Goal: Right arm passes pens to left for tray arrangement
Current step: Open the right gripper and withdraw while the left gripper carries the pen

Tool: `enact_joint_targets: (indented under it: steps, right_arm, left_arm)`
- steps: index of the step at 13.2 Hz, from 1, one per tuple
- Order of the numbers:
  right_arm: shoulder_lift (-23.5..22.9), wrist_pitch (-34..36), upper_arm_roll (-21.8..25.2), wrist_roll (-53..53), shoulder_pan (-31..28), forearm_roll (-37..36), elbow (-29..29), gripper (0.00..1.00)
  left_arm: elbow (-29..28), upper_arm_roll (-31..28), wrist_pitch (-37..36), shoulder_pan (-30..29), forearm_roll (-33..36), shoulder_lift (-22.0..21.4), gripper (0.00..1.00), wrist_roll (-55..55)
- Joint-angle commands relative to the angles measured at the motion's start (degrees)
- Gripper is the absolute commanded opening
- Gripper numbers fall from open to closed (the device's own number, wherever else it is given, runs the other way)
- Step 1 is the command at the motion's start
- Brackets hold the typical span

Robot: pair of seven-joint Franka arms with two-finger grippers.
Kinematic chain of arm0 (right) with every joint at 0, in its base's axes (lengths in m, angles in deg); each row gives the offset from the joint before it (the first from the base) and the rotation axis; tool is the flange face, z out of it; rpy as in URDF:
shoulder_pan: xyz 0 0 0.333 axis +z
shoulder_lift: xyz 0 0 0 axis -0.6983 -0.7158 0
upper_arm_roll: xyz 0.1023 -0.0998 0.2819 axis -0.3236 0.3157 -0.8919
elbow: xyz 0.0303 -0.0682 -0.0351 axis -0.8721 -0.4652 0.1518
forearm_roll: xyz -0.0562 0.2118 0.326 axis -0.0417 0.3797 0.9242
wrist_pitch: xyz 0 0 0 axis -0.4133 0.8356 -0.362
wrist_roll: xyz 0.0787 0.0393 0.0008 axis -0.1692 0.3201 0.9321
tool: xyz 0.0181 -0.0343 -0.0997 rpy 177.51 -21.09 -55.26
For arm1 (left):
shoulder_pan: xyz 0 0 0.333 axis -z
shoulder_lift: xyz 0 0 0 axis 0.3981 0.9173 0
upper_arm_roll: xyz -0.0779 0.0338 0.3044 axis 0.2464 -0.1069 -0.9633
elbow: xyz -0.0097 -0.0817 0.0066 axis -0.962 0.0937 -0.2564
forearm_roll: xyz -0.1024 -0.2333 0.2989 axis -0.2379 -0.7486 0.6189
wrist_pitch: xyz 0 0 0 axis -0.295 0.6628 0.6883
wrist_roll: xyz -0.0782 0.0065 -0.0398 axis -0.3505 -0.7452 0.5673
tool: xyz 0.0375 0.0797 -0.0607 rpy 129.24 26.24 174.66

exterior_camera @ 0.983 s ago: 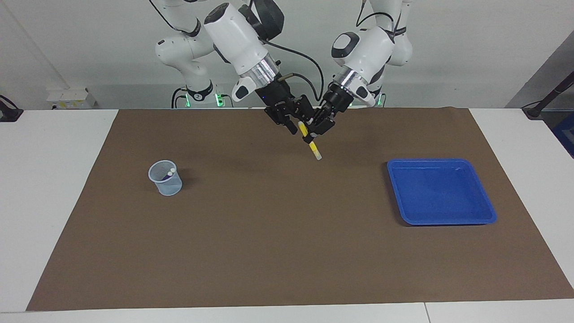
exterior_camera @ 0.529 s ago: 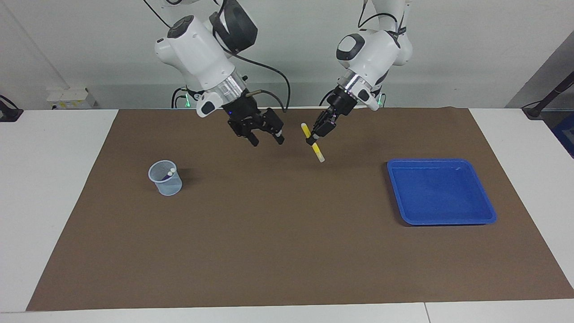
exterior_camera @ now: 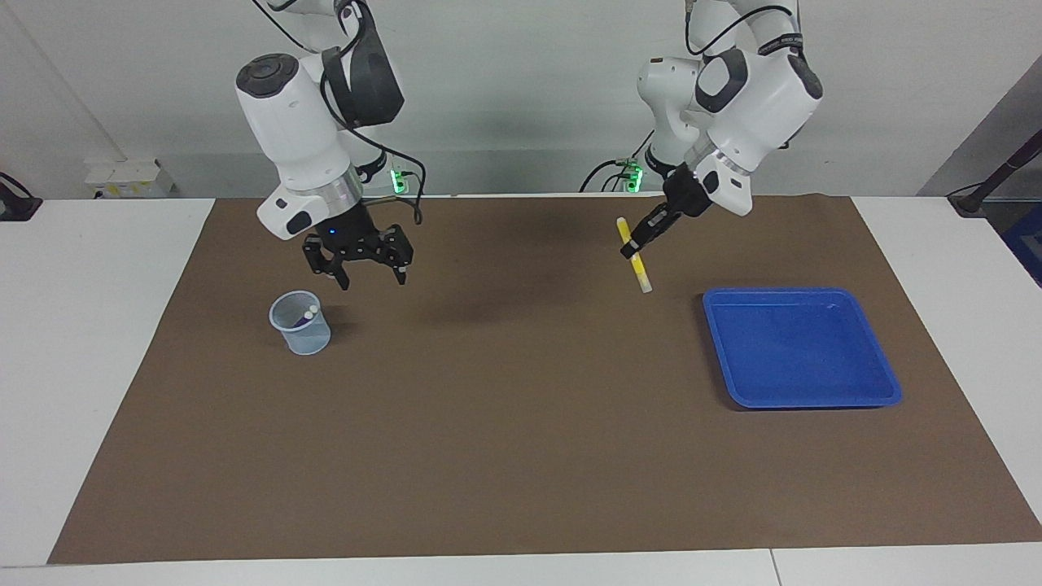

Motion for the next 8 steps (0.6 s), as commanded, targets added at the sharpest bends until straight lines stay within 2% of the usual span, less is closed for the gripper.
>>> enact_joint_targets:
  steps: [1, 3, 5, 8]
  right_arm:
    - [3.9, -1.1, -0.7, 8.6, -3.1, -6.9, -7.1, 1.0]
    - [4.0, -1.1, -0.7, 12.0, -5.7, -7.3, -9.2, 1.0]
    - [2.8, -2.5, -0.7, 11.3, -7.5, -7.2, -10.6, 0.86]
    - [0.8, -6.8, -0.7, 8.8, -10.1, -7.2, -14.0, 0.76]
  left_arm:
    - [1.9, 0.4, -8.4, -5.6, 6.0, 0.0, 0.0, -11.5]
    - [2.3, 0.4, -12.2, -8.8, 13.0, -0.1, 0.0, -20.8]
    - [2.2, 0.4, -13.2, -10.6, 18.3, -0.2, 0.0, -27.7]
    - [2.0, 0.4, -11.9, -12.8, 23.0, 0.0, 0.0, -34.0]
